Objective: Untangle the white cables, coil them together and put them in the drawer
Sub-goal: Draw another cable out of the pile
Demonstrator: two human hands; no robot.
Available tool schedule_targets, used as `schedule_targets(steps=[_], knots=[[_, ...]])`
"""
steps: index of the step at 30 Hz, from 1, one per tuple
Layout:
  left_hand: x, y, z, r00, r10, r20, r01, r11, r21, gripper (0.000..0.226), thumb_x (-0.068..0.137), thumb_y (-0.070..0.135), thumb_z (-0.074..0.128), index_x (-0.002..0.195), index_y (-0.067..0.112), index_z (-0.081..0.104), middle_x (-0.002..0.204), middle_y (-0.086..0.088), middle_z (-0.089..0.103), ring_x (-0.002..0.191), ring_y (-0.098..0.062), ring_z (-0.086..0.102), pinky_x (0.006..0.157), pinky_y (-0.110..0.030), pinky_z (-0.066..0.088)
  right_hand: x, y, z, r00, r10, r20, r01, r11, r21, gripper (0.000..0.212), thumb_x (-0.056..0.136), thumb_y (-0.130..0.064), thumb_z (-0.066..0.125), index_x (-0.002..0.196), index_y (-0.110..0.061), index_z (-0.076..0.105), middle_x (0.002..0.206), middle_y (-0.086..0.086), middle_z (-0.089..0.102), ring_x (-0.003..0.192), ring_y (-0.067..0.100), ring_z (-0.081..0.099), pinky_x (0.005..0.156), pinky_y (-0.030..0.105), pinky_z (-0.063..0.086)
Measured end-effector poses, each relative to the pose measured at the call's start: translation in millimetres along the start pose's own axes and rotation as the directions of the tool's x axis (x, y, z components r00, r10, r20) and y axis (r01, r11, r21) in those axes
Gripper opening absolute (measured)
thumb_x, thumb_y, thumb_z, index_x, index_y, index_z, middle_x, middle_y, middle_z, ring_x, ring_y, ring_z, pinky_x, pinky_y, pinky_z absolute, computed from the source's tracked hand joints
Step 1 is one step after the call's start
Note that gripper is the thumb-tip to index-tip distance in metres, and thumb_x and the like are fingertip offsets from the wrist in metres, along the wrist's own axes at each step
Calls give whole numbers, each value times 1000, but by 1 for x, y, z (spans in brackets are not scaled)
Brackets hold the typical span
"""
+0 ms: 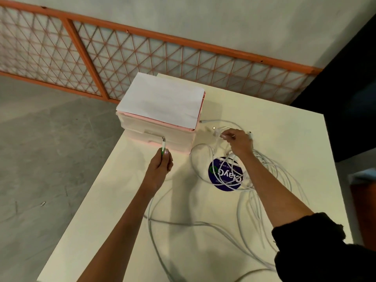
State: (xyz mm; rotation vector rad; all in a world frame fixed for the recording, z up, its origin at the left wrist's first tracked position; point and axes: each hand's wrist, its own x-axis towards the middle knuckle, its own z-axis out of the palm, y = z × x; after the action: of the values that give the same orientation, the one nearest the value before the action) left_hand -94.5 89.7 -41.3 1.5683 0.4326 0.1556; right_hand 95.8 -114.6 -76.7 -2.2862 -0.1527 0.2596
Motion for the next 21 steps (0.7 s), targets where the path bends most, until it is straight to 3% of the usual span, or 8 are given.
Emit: schedule_targets(steps=[2,4,7,9,17,21], knots=[[-4,5,1,1000,19,20,-19,1000,17,31,105,17,30,76,8,38,64,-2,38,50,-2,37,52,-9,33,-10,-15,-18,999,-34,18,33,996,77,20,87,-6,64,78,-24,68,91,16,71,76,19,62,75,31,50],[-7,10,2,998,50,44,-52,998,42,32,105,17,31,76,7,40,64,-3,41,50,-2,37,51,-9,34,-23,-34,-41,996,-84,-8,84,989,121,7,86,-6,65,84,-12,67,87,21,69,65,13,58,68,28,49],[-11,15,3,995,77,70,-82,994,74,33,105,19,32,76,6,43,67,-4,47,50,-4,36,51,-13,33,-42,-53,-72,992,-113,-60,122,977,174,3,86,-9,67,86,-10,65,74,9,62,57,6,55,66,25,47],[-16,19,4,993,87,74,-93,993,71,33,105,20,31,76,7,43,69,-5,49,50,-5,36,51,-14,34,-55,-64,-91,989,-126,-81,142,961,236,4,86,-8,67,89,-8,64,71,2,58,59,9,54,63,22,46],[-38,44,10,981,149,123,-159,984,78,34,105,21,32,77,8,46,69,-1,56,51,-5,45,57,-19,40,-117,-110,-136,955,-256,-150,295,876,382,12,87,-8,65,83,-19,61,78,-1,59,65,6,56,63,17,49],[-48,55,14,976,157,148,-171,981,86,34,105,22,32,77,10,48,63,6,62,53,-4,52,61,-23,44,-135,-136,-158,910,-293,-295,397,824,405,17,87,-5,64,81,-19,57,76,-4,56,68,6,53,63,14,47]])
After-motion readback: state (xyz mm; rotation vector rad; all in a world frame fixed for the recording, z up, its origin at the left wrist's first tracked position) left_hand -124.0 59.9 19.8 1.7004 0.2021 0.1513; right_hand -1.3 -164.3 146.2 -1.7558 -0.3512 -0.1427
